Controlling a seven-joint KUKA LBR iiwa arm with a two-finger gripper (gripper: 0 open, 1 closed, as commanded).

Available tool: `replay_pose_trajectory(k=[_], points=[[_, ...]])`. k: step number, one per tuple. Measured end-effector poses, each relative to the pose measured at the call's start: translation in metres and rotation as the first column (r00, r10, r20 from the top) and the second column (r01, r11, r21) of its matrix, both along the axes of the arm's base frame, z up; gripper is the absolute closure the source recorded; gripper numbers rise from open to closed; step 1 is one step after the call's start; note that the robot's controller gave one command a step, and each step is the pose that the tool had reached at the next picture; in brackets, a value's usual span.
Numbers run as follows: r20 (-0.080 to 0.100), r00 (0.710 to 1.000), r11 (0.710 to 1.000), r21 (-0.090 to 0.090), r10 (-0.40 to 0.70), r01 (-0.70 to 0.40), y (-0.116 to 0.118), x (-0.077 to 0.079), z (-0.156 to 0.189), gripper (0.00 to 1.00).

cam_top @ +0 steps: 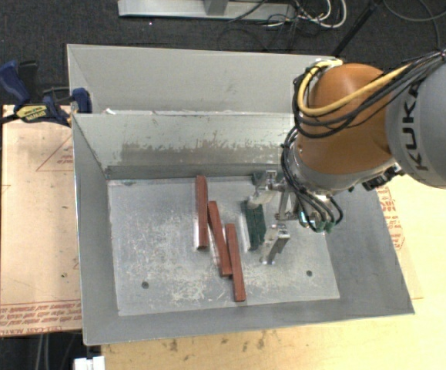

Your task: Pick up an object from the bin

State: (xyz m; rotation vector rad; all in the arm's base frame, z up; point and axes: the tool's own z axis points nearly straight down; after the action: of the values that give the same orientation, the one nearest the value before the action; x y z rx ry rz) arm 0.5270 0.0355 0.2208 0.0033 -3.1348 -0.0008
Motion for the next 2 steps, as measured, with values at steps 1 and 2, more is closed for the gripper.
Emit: replay_pose_trajectory(k=[1, 2], points=[[0.007, 1.000, 1.000, 0.000, -0.001, 0.001, 0.000, 0.002, 0.004, 0.00], [0.018, 0.998, 0.999, 0.002, 0.052, -0.052, -0.036, 0.025, -0.031, 0.00]])
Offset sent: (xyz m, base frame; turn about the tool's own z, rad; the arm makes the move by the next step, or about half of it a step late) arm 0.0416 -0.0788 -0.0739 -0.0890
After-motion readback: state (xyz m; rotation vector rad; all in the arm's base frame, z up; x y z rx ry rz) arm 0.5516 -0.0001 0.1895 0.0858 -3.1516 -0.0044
